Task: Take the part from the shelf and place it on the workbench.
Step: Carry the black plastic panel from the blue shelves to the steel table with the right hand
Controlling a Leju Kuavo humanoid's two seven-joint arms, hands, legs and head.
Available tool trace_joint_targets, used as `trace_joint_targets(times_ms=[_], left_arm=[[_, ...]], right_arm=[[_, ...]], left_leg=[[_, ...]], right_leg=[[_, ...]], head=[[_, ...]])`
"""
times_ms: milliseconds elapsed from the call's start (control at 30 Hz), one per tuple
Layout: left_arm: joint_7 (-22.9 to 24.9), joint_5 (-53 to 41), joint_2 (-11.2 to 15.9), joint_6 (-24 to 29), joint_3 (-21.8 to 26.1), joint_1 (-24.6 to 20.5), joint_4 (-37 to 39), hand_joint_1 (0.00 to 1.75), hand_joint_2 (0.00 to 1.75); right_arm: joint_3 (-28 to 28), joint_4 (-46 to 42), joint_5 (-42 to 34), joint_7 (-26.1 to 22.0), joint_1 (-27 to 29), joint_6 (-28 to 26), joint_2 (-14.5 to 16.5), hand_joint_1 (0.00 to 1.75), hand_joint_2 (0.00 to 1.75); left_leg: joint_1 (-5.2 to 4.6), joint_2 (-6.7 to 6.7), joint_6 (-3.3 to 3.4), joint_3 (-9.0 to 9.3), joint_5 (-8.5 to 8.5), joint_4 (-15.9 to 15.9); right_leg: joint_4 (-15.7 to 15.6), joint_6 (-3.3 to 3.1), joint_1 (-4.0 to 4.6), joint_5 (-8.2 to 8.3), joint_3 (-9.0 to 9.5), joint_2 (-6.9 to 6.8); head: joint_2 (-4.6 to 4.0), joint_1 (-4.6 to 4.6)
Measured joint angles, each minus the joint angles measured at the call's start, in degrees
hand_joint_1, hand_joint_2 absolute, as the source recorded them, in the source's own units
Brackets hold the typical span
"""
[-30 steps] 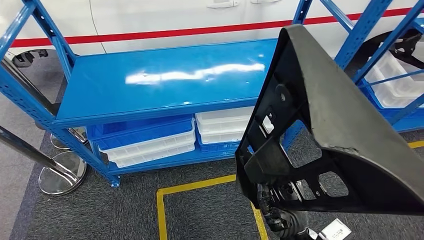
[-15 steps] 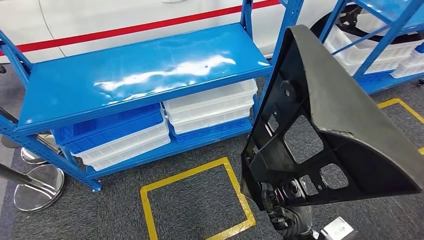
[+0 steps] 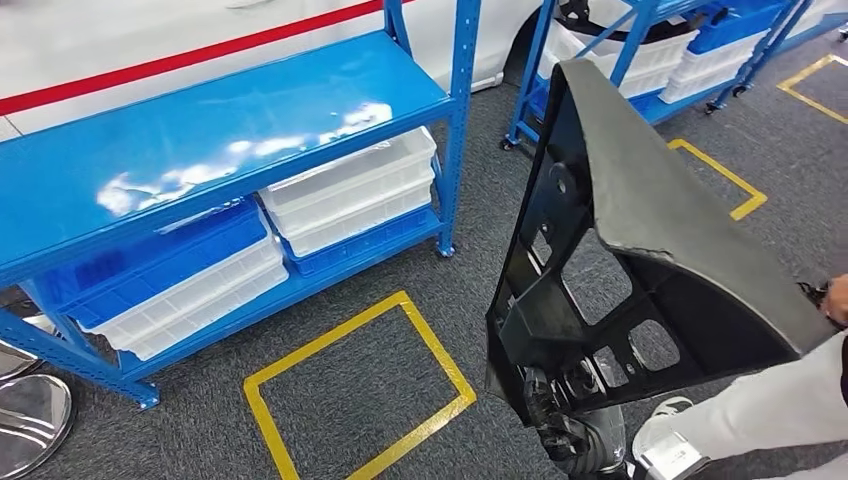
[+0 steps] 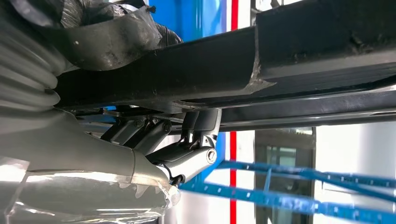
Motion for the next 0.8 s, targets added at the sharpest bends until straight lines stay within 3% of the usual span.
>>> trace_joint_targets(times_ms=[33, 67, 133, 167, 200, 267, 300, 333, 367, 400, 467, 533, 600, 667, 700, 733, 800], left_arm=[[0.04, 0.0, -0.02, -0.03, 0.01, -0.06, -0.04, 0.0, 0.0], [0.08, 0.0, -0.03, -0.07, 0.02, -0.13, -0.08, 0.0, 0.0], [0.14, 0.0, -0.09, -0.23, 0.05, -0.21, -0.09, 0.0, 0.0], [0.19, 0.0, -0.1, -0.3, 0.09, -0.18, -0.11, 0.0, 0.0], [0.24, 0.0, -0.11, -0.38, 0.15, -0.06, -0.14, 0.0, 0.0], [0.4, 0.0, -0.11, -0.46, 0.29, 0.23, -0.2, 0.0, 0.0], [0.47, 0.0, -0.13, -0.49, 0.33, 0.36, -0.21, 0.0, 0.0], [0.54, 0.0, -0.14, -0.5, 0.35, 0.42, -0.22, 0.0, 0.0], [0.58, 0.0, -0.15, -0.5, 0.36, 0.41, -0.22, 0.0, 0.0], [0.62, 0.0, -0.16, -0.51, 0.36, 0.37, -0.23, 0.0, 0.0], [0.63, 0.0, -0.16, -0.52, 0.36, 0.27, -0.28, 0.0, 0.0], [0.64, 0.0, -0.13, -0.56, 0.36, 0.27, -0.43, 0.0, 0.0], [0.66, 0.0, -0.13, -0.63, 0.37, 0.22, -0.56, 0.0, 0.0], [0.69, 0.0, -0.26, -0.74, 0.4, 0.1, -0.62, 0.0, 0.0], [0.69, 0.0, -0.32, -0.79, 0.41, 0.06, -0.66, 0.0, 0.0], [0.7, 0.0, -0.39, -0.84, 0.43, 0.1, -0.7, 0.0, 0.0], [0.7, 0.0, -0.43, -0.91, 0.49, 0.25, -0.74, 0.0, 0.0]], right_arm=[[-0.01, 0.0, 0.09, 0.08, -0.05, 0.0, 0.03, 1.75, 1.75], [-0.02, 0.0, 0.16, 0.18, -0.07, -0.01, 0.05, 1.75, 1.75], [-0.07, 0.0, 0.36, 0.49, -0.03, -0.02, 0.11, 1.75, 1.75], [-0.09, 0.0, 0.5, 0.62, 0.0, -0.04, 0.13, 1.75, 1.75], [-0.09, 0.0, 0.69, 0.73, -0.04, -0.05, 0.14, 1.75, 1.75], [-0.07, 0.0, 1.03, 0.84, -0.1, -0.07, 0.16, 1.75, 1.75], [-0.05, 0.0, 1.14, 0.88, -0.13, -0.08, 0.17, 1.75, 1.75], [-0.05, 0.01, 1.19, 0.91, -0.12, -0.09, 0.17, 1.75, 1.75], [-0.05, 0.01, 1.23, 0.95, -0.1, -0.1, 0.17, 1.75, 1.75], [-0.05, 0.02, 1.28, 0.98, -0.1, -0.1, 0.17, 1.75, 1.75], [-0.05, 0.02, 1.44, 1.05, -0.1, -0.11, 0.17, 1.75, 1.75], [-0.04, 0.02, 1.66, 1.11, -0.12, -0.11, 0.17, 1.75, 1.75], [-0.02, 0.02, 1.85, 1.2, -0.11, -0.11, 0.19, 1.75, 1.75], [-0.03, 0.02, 1.98, 1.37, -0.01, -0.12, 0.19, 1.75, 1.75], [-0.05, 0.02, 2.04, 1.45, 0.0, -0.13, 0.19, 1.75, 1.75], [-0.06, 0.03, 2.1, 1.57, -0.01, -0.13, 0.19, 1.75, 1.75], [-0.07, 0.09, 2.21, 1.74, -0.07, -0.14, 0.19, 1.75, 1.75]], left_leg=[[-0.03, 0.49, -0.37, -0.45, 0.21, 0.56], [-0.05, 0.98, -0.76, -0.79, 0.48, 0.91], [0.18, 1.68, -1.68, -1.32, 1.02, 1.22], [0.35, 0.91, -2.14, -1.66, 0.44, 1.62], [0.5, -0.55, -2.52, -2.1, -1.26, 2.77], [0.64, -4.03, -2.91, -3.49, -6.99, 8.07], [0.65, -4.91, -2.89, -4.16, -9.55, 11.55], [0.63, -5.23, -2.81, -4.5, -10.85, 14.46], [0.62, -5.35, -2.67, -4.17, -10.71, 15.96], [0.61, -5.46, -2.46, -2.99, -9.42, 15.57], [0.56, -6.73, -1.74, 1.82, -6.25, 9.59], [0.48, -8.93, -1.06, 6.76, -5.82, 1.82], [0.24, -9.56, -0.77, 8.27, -6.35, -1.46], [0.32, -8.25, -0.29, 7.6, -5.27, -1.89], [0.36, -7.44, 0.15, 7.15, -4.57, -2.1], [0.41, -6.6, 0.53, 6.56, -3.87, -2.29], [0.11, -4.92, 0.97, 5.09, -2.86, -2.18]], right_leg=[[-3.76, -0.34, 0.17, -1.16, 2.54, -1.01], [-6.29, -0.84, 0.46, -2.27, 3.95, -1.51], [-7.79, -2.3, 0.78, -2.51, 3.67, -0.74], [-7.85, -2.96, 0.79, -1.94, 3.04, -0.23], [-7.94, -3.65, 0.76, -1.24, 2.33, 0.27], [-7.97, -4.57, 0.95, 0.25, 0.63, 1.42], [-7.91, -4.82, 1.14, 0.99, -0.29, 2.09], [-7.81, -4.91, 1.34, 1.7, -1.25, 2.8], [-7.66, -4.93, 1.51, 2.4, -2.25, 3.54], [-7.44, -4.87, 1.61, 3.07, -3.26, 4.26], [-6.87, -4.6, 1.66, 4.33, -5.18, 5.75], [-6.46, -4.08, 1.72, 5.52, -6.5, 7.03], [-6.69, -3.3, 1.63, 6.8, -7.05, 8.1], [-6.84, -2.6, 1.56, 7.2, -7.46, 8.21], [-6.02, -2.39, 1.57, 5.93, -7.89, 7.3], [-4.21, -2.23, 1.54, 3.59, -8.53, 5.98], [2.48, -1.78, 1.24, -2.26, -10.14, 3.71]], head=[[0.0, -0.01], [0.0, -0.03], [0.0, -0.04], [0.0, -0.05], [0.0, -0.04], [0.0, -0.05], [0.0, -0.04], [0.0, -0.05], [0.0, -0.05], [0.0, -0.05], [0.0, -0.06], [0.0, -0.06], [0.0, -0.05], [0.0, -0.03], [0.0, -0.02], [0.0, -0.01], [0.0, 0.01]])
